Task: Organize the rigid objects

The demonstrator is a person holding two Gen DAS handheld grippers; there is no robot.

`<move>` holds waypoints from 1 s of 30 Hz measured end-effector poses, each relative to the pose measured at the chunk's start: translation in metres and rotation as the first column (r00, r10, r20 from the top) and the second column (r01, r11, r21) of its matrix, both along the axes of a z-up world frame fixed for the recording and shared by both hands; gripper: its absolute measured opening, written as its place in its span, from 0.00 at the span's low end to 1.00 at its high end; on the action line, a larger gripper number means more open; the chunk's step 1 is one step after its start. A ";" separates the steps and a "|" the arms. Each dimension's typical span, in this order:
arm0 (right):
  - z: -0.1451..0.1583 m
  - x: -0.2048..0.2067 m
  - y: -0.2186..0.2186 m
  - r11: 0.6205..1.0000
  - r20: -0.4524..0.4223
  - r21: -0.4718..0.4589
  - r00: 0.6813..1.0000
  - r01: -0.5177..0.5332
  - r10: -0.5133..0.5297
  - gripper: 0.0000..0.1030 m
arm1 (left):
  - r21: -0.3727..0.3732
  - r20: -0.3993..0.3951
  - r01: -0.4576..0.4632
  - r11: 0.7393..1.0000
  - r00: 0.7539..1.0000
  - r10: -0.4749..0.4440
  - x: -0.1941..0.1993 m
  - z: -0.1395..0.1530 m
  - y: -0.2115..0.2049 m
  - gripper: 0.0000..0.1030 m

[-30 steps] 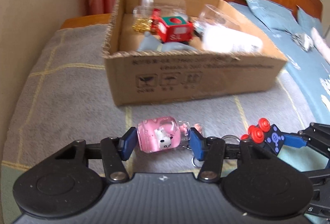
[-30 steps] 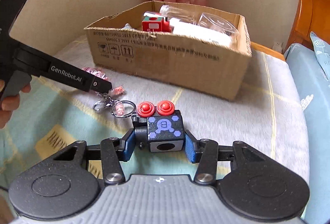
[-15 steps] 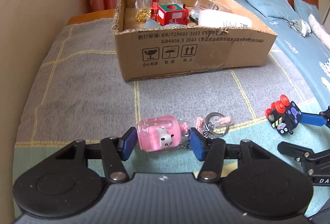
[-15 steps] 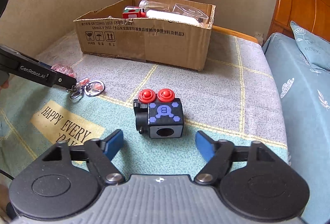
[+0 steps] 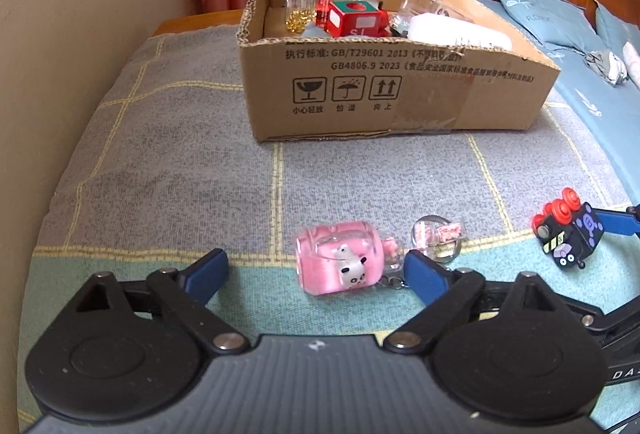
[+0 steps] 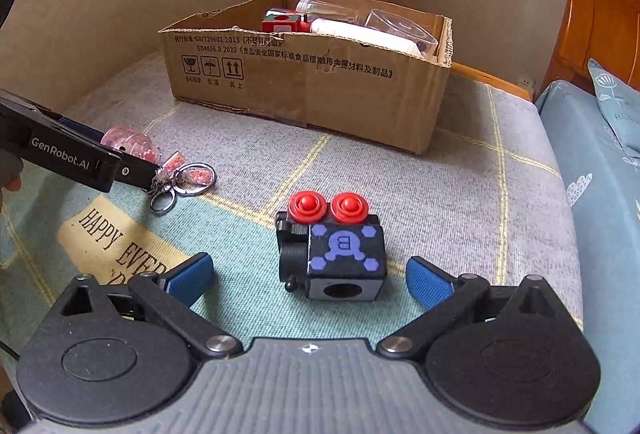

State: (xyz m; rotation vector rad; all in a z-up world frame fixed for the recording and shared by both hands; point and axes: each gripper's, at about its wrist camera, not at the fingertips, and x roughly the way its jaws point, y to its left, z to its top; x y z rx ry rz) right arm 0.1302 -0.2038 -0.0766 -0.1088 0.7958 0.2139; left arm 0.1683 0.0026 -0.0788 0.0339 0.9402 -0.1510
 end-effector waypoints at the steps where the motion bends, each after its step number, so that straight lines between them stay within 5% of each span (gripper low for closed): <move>1: 0.000 0.001 0.000 1.000 0.001 0.000 1.000 -0.003 0.003 1.00 | 0.001 -0.003 -0.001 1.000 1.000 0.001 0.000 0.000 -0.001 0.92; 8: -0.001 0.004 -0.001 1.000 0.022 0.005 1.000 -0.016 0.016 1.00 | -0.001 -0.021 0.003 1.000 1.000 -0.003 -0.003 0.002 -0.008 0.90; 17: 0.000 0.004 0.001 1.000 0.018 0.002 1.000 -0.016 0.016 1.00 | -0.011 -0.009 0.077 0.997 0.997 -0.077 -0.010 0.011 -0.019 0.51; 23: 0.001 0.007 -0.001 0.999 -0.002 -0.003 0.999 -0.041 0.041 1.00 | -0.021 -0.009 0.087 0.996 0.996 -0.087 -0.009 0.012 -0.010 0.51; 30: 0.010 0.014 -0.004 0.998 -0.017 -0.012 0.998 -0.065 0.065 0.72 | -0.020 -0.012 0.095 0.995 0.995 -0.096 -0.009 0.012 -0.008 0.51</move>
